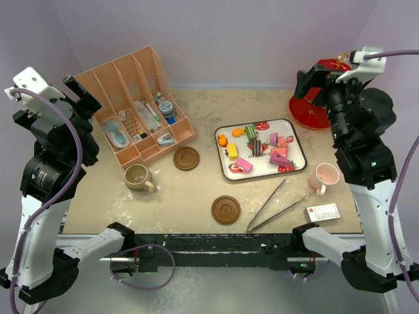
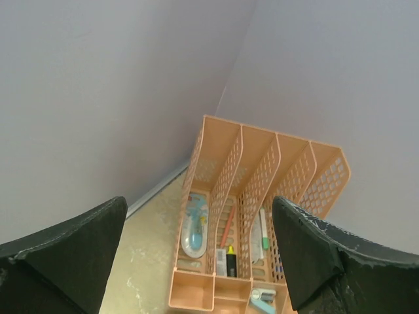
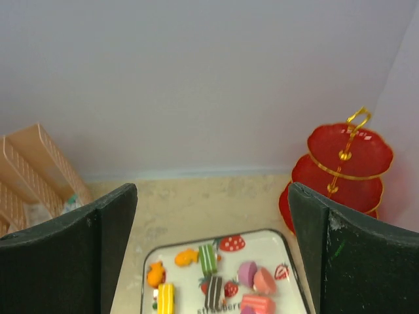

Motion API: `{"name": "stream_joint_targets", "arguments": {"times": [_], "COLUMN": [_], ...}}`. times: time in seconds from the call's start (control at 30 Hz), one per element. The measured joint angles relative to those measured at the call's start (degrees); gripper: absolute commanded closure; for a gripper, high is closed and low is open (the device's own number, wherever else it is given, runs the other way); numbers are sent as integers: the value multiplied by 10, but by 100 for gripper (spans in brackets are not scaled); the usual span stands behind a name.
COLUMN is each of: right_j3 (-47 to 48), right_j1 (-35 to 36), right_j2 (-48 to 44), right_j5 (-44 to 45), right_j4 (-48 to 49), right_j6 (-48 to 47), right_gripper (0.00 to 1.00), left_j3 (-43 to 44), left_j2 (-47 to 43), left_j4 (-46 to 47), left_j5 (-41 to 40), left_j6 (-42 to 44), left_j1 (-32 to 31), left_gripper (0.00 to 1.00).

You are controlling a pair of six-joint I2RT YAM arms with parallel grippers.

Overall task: Serve the afternoon tea
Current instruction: Adjust the distractor at the corner of the board.

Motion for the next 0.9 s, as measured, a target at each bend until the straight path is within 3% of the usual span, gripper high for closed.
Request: {"name": "stream_joint_targets", "arguments": {"times": [0.3, 0.53, 0.9], "right_j3": [-198, -355, -449], "right_j1": [-20, -38, -52], "right_j2": [-77, -119, -96], "right_j5": [-108, -238, -441], "right_j4": [-11, -9, 1], "right_j6": [48, 98, 154], "right_gripper": [1, 1, 1], "left_j3": [-129, -223, -323], "left_j2": [-84, -149, -92], "left_j4": [-10, -31, -65], "left_j5": [70, 232, 481], "left_j6": [-24, -60, -119], "left_j1": [49, 89, 119], "left_gripper": [9, 11, 10]}}
